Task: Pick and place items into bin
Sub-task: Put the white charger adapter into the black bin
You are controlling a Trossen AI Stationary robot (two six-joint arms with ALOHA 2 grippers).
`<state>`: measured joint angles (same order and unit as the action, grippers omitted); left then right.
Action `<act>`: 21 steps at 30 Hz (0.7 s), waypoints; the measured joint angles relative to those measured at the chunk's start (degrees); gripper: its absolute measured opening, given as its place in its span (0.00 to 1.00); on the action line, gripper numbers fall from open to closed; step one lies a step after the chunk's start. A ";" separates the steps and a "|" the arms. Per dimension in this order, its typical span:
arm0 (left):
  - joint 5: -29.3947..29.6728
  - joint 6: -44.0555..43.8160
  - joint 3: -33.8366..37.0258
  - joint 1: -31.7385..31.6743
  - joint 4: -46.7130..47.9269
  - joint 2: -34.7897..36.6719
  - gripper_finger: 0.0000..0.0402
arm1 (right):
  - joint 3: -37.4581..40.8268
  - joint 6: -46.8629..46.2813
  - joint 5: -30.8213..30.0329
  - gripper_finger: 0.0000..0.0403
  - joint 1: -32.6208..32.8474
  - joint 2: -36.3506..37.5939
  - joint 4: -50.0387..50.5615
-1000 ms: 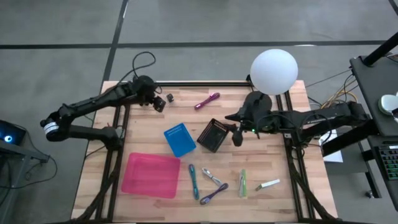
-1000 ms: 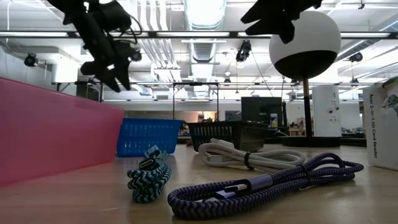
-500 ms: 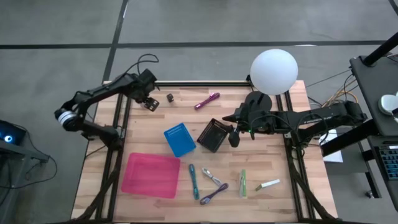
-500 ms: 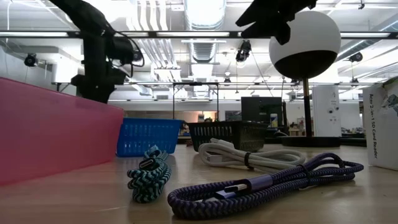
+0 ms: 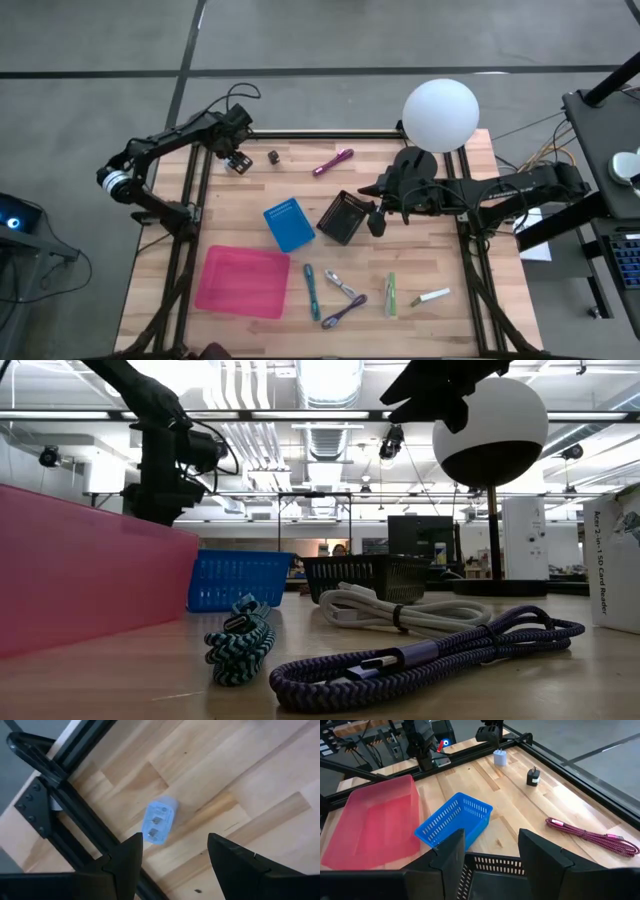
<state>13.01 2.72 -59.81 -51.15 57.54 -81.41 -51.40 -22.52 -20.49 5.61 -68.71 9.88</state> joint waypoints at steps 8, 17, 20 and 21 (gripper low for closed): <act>1.05 4.25 0.13 -0.15 0.51 0.00 0.60 | 0.02 0.00 0.00 0.44 0.00 0.00 0.27; 0.97 7.24 0.15 -0.65 -0.05 -0.64 0.80 | 0.04 0.02 -0.01 0.43 0.00 0.02 0.27; 1.01 6.86 0.24 -1.69 0.12 -2.17 0.81 | 0.04 0.05 -0.02 0.43 0.00 0.02 0.27; 1.01 6.82 0.24 -1.96 0.15 -2.90 0.81 | 0.04 0.16 -0.02 0.43 0.00 0.02 0.28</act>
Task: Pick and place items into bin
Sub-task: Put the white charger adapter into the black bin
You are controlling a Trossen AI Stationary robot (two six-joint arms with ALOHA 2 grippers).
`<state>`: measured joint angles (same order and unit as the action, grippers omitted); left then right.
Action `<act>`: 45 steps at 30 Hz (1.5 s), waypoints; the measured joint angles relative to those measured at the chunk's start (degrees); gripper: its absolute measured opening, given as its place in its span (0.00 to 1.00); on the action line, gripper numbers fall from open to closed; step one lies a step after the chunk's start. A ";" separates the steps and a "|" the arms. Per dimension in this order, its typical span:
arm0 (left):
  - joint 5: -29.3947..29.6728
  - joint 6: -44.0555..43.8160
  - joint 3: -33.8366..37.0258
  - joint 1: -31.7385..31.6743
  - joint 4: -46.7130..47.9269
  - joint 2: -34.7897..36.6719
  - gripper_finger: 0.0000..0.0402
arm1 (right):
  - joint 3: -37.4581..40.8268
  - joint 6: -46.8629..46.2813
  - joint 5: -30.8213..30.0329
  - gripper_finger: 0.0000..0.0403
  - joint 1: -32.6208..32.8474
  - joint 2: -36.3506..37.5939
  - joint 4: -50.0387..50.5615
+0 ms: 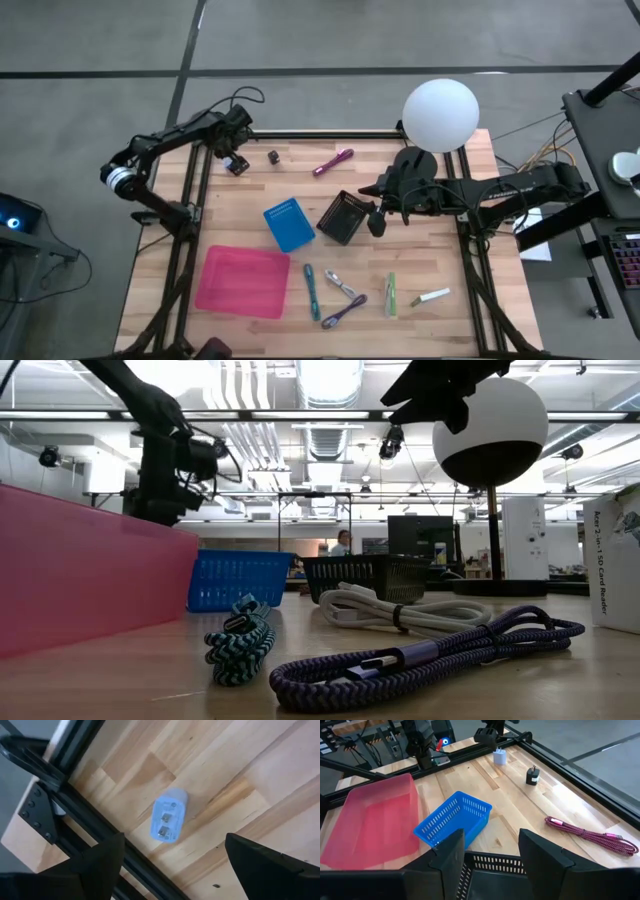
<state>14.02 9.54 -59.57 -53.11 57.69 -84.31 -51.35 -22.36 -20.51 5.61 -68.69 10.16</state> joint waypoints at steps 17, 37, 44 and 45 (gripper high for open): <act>2.58 0.41 0.04 -0.96 -2.37 -11.02 0.81 | 0.00 0.04 -0.02 0.42 0.00 0.02 0.38; 1.51 3.43 0.07 -1.31 -2.74 -12.64 0.57 | 0.02 0.06 -0.02 0.38 0.00 0.02 0.39; 1.51 3.43 0.07 -1.31 -3.45 -12.64 0.43 | 0.02 0.06 -0.02 0.37 0.00 0.02 0.39; 1.51 3.43 0.07 -1.31 -3.45 -12.64 0.41 | 0.02 0.06 -0.02 0.37 0.00 0.02 0.39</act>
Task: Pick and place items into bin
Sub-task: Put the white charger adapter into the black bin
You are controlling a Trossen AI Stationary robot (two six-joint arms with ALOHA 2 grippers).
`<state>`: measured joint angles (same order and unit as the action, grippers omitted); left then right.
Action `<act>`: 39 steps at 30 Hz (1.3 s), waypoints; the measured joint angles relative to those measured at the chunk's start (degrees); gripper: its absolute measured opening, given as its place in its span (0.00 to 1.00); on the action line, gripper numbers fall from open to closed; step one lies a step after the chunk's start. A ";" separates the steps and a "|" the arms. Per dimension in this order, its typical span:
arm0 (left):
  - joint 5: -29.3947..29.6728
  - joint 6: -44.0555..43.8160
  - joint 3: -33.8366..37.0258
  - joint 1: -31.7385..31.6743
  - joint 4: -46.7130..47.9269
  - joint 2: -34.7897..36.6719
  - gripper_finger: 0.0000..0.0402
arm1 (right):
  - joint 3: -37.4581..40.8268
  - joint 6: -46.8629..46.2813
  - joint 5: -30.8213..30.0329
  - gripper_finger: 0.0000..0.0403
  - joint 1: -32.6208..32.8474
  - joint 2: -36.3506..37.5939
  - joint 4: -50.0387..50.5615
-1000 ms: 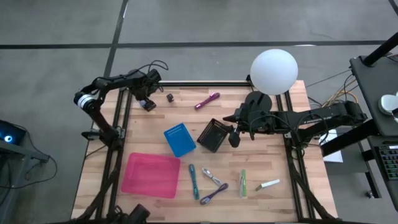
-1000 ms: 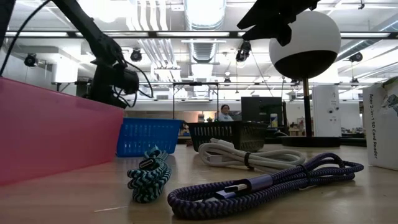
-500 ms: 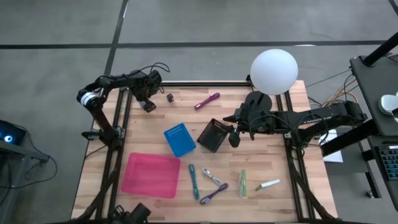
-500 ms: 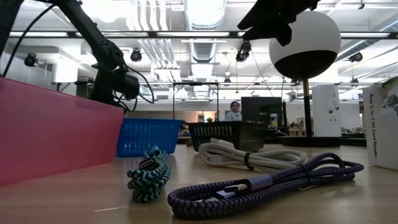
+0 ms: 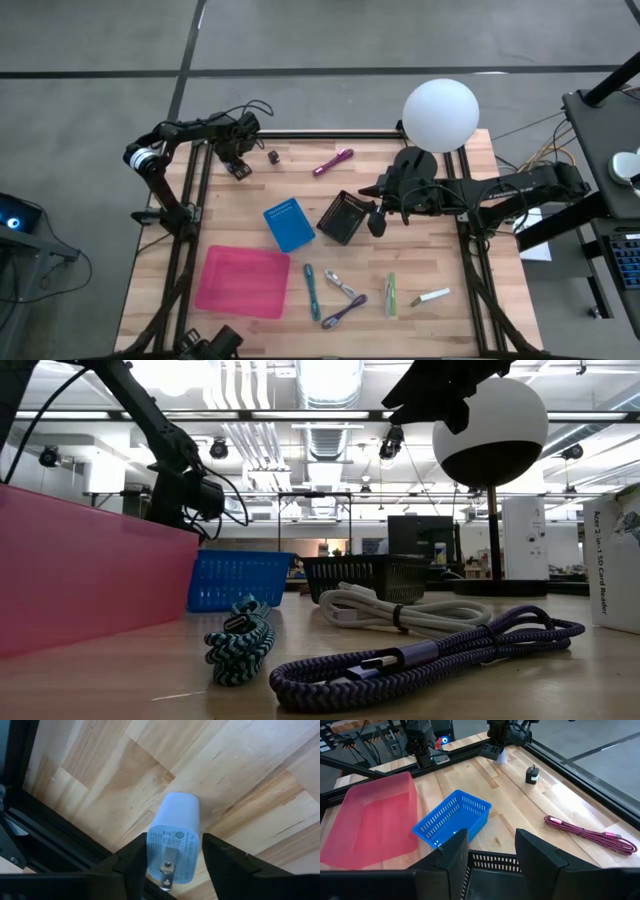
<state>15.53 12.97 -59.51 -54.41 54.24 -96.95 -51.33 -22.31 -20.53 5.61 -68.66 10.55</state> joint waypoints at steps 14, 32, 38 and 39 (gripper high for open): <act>-1.98 -0.52 0.00 -0.02 0.34 0.44 0.27 | 0.00 0.38 0.00 0.35 -0.01 0.00 -0.02; -39.22 0.29 0.04 -0.28 -2.11 14.50 0.27 | 0.00 0.39 -0.04 0.37 -0.01 0.00 -0.08; -54.20 -1.19 0.35 -0.13 -10.78 21.34 0.27 | 0.00 0.23 -0.06 0.36 -0.02 0.00 -0.16; -56.14 -2.21 0.52 0.04 -12.64 22.36 0.27 | 0.00 0.22 -0.07 0.36 0.00 0.00 -0.19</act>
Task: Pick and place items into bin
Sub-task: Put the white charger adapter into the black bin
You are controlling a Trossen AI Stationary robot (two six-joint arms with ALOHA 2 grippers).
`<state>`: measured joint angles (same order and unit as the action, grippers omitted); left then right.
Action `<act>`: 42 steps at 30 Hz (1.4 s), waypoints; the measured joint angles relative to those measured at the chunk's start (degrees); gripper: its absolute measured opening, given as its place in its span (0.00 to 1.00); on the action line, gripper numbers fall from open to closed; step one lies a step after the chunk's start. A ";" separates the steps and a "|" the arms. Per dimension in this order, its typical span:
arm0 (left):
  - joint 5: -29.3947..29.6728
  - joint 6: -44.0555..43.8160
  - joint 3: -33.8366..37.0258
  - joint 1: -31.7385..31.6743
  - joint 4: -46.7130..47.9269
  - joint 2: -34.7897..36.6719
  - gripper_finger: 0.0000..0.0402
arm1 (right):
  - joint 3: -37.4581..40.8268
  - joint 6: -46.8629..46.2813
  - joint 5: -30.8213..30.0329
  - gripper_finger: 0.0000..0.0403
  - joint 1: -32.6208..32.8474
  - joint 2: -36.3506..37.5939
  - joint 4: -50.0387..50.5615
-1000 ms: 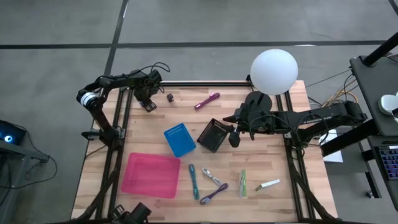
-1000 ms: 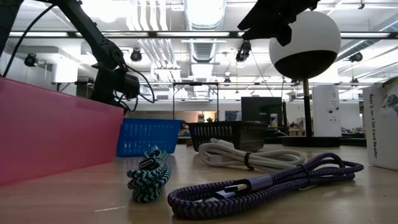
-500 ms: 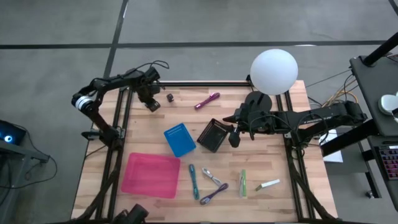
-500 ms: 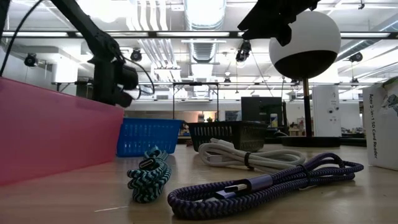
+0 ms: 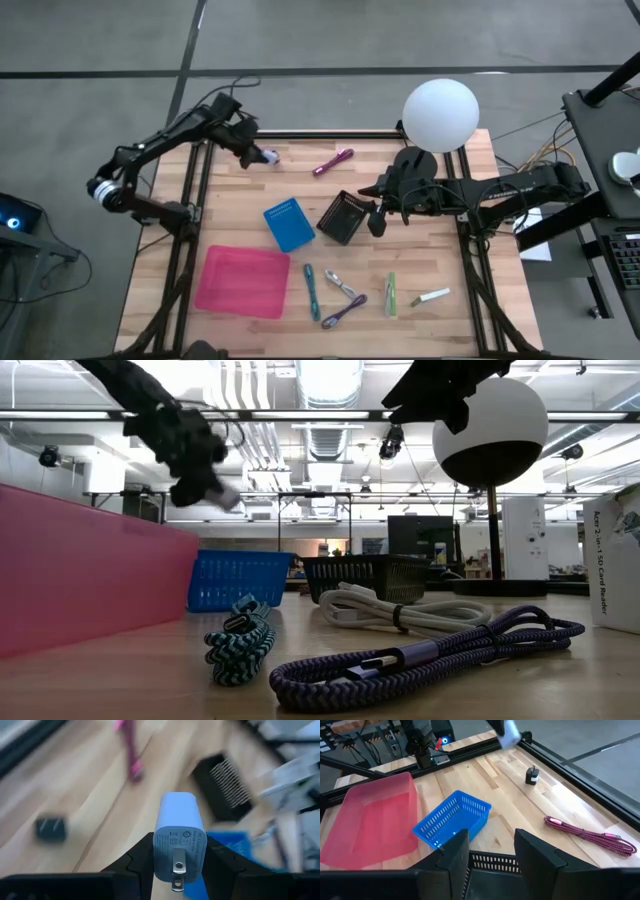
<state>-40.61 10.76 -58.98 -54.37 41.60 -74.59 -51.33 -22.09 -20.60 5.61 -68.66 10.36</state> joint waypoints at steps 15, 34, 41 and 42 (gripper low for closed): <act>-11.49 -7.86 0.44 8.61 -19.81 7.63 0.27 | 0.00 -4.55 -0.43 0.39 -2.84 0.00 -13.87; -3.26 -15.91 0.48 25.11 -45.54 2.01 0.27 | 0.02 2.22 -0.35 0.62 -4.92 -0.02 -22.20; -2.11 -18.89 -0.39 28.86 -56.39 -2.72 0.27 | 0.02 6.08 -0.28 0.60 -4.92 -0.02 -22.96; -2.05 -19.41 -0.39 29.11 -57.42 -3.37 0.27 | 0.02 6.07 -0.28 0.60 -4.92 -0.02 -22.98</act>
<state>-42.66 -8.65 -59.37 -25.26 -15.82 -77.96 -51.31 -16.01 -20.88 0.69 -68.69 -12.62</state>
